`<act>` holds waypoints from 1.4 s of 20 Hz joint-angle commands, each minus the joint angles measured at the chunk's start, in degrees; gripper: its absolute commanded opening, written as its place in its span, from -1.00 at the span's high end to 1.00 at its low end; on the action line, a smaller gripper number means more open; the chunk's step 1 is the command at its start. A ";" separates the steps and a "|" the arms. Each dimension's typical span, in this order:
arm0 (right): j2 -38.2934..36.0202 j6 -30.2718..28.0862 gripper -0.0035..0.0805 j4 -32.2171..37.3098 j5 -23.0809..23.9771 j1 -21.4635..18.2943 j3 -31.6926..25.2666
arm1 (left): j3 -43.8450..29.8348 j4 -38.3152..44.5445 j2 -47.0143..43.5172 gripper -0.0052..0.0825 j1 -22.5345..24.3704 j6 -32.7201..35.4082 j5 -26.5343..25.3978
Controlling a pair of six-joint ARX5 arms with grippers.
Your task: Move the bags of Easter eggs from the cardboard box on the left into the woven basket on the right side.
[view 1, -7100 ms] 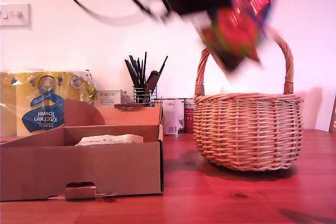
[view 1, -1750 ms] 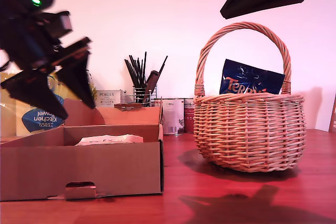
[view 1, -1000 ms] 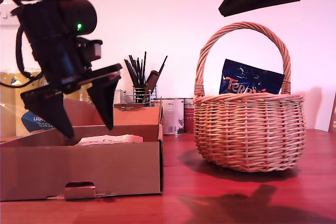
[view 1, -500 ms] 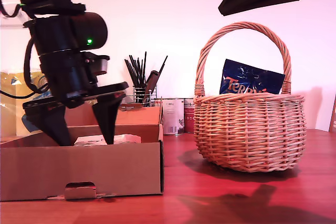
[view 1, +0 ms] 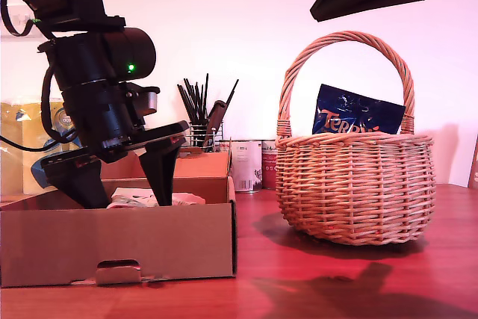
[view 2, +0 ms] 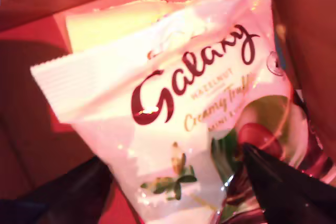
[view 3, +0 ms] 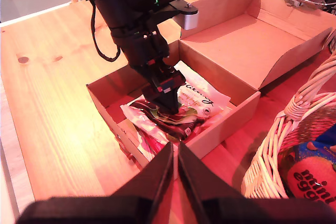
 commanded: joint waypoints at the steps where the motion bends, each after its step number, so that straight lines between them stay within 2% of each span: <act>1: -0.04 0.02 0.95 0.39 -0.04 -0.04 -1.09 | -0.76 0.61 2.73 -0.60 -0.90 -0.15 0.13; 3: -0.04 0.02 0.95 0.44 -0.04 -0.04 -1.09 | -0.76 0.81 2.73 -0.26 -0.98 -0.15 0.13; 5: -0.04 0.02 0.95 0.44 -0.04 -0.04 -1.09 | -0.74 0.81 2.73 0.20 -0.96 -0.07 0.13; 6: -0.04 0.02 0.95 0.44 -0.04 -0.04 -1.09 | -0.70 0.79 2.73 0.35 -0.94 0.15 0.13; 8: -0.07 0.02 0.95 0.42 -0.04 -0.04 -1.09 | -0.48 0.79 2.73 0.51 -0.90 0.35 0.13; 13: -0.04 0.02 0.95 0.37 -0.04 -0.04 -1.09 | 0.72 0.85 2.73 0.70 -0.92 1.49 0.20; 16: -0.04 0.02 0.95 0.39 -0.04 -0.04 -1.09 | 1.86 0.44 2.73 0.94 -0.90 3.23 0.79; 25: -0.07 0.00 0.95 0.31 0.00 -0.07 -1.09 | 13.73 -12.15 2.14 0.94 -0.92 9.14 5.18; 28: -0.17 -0.04 0.95 0.31 0.26 -0.17 -1.09 | 14.67 -14.23 0.59 0.94 -0.85 11.15 6.95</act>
